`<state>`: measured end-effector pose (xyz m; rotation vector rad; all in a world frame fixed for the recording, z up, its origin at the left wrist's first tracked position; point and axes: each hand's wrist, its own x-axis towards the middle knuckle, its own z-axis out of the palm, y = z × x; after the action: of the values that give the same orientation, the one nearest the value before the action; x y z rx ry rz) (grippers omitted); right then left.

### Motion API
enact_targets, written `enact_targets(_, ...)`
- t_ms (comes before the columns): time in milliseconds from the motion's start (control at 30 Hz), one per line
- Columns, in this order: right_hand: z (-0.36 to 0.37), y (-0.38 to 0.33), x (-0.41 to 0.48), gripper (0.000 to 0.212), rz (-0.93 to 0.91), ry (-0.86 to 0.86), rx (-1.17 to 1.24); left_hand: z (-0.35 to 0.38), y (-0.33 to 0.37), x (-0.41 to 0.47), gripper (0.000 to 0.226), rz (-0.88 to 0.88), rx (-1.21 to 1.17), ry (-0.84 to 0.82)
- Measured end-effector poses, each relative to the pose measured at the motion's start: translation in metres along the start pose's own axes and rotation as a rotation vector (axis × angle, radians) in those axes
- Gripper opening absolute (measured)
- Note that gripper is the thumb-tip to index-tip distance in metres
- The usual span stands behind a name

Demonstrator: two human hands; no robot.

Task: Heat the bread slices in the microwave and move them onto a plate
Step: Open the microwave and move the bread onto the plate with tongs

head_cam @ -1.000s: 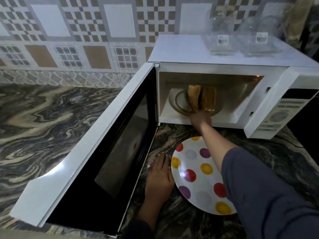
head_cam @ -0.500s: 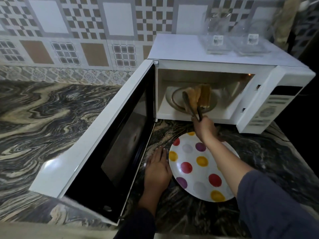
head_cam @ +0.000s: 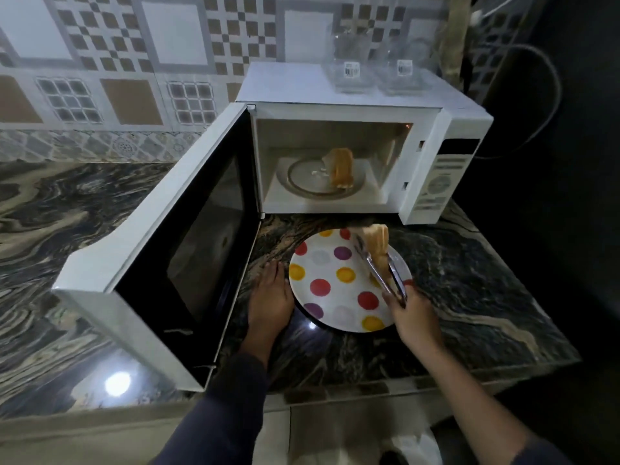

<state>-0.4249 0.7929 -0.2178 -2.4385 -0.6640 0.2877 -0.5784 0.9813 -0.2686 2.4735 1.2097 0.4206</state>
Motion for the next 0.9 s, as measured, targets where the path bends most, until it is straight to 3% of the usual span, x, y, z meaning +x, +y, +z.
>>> enact_targets(67,-0.002,0.009,-0.006,0.041,0.031,0.008,-0.009,0.000,0.000,-0.001,0.061,-0.011,-0.006,-0.009)
enact_targets(200,-0.004,0.017,-0.013,0.040,0.104,-0.020,-0.043,-0.001,0.000,-0.001,0.049,-0.019,0.008,-0.028)
enact_targets(300,-0.004,0.019,-0.015,0.041,0.101,-0.031,-0.032,-0.003,0.002,-0.001,0.056,-0.016,0.015,-0.040)
enact_targets(467,-0.009,0.019,-0.017,0.049,0.094,0.038,0.029,-0.002,0.000,-0.001,0.049,-0.014,0.018,-0.028)
enact_targets(733,-0.027,-0.019,-0.013,0.044,-0.156,0.173,-0.013,-0.004,0.001,-0.001,0.048,-0.009,0.017,-0.018)
enact_targets(900,-0.022,-0.071,0.031,0.051,-0.144,0.132,0.151,-0.006,0.002,-0.001,0.047,-0.016,-0.014,0.004)
